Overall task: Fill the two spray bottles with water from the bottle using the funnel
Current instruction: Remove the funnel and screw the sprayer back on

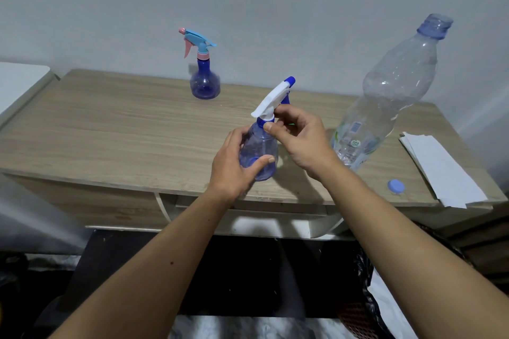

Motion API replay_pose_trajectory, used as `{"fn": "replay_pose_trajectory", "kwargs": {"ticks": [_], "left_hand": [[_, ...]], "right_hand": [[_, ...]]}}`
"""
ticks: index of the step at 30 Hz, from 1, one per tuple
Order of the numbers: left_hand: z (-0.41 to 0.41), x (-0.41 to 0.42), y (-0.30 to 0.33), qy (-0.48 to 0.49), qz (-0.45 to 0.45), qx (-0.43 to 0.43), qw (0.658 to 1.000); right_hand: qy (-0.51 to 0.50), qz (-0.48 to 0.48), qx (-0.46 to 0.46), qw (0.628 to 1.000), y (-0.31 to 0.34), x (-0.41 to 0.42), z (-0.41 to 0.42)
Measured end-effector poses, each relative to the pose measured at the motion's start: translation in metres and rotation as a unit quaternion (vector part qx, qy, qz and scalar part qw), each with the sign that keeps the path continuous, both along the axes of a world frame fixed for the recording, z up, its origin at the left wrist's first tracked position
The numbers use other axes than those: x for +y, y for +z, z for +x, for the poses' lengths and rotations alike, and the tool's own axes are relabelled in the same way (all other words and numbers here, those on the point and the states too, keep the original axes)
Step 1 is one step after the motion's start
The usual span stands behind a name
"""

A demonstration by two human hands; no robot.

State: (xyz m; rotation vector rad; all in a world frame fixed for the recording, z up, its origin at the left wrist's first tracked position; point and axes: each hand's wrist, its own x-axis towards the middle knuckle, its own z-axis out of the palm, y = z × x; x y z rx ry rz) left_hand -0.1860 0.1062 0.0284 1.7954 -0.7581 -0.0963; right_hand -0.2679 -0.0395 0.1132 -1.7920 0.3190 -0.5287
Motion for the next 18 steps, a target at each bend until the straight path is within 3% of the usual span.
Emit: {"fn": "replay_pose_trajectory", "kwargs": {"ticks": [8,14,18], "left_hand": [[-0.001,0.001,0.001,-0.004,-0.008,0.009,1.000],[-0.010,0.000,0.003,0.007,-0.013,0.018,1.000],[-0.015,-0.001,0.003,0.017,-0.030,0.028,0.999]], "right_hand": [[-0.030,-0.072,0.002,0.997,-0.001,0.006,0.004],[-0.041,-0.048,-0.002,0.998,-0.003,0.007,-0.003],[-0.101,0.015,-0.036,0.994,-0.003,0.015,-0.007]]}}
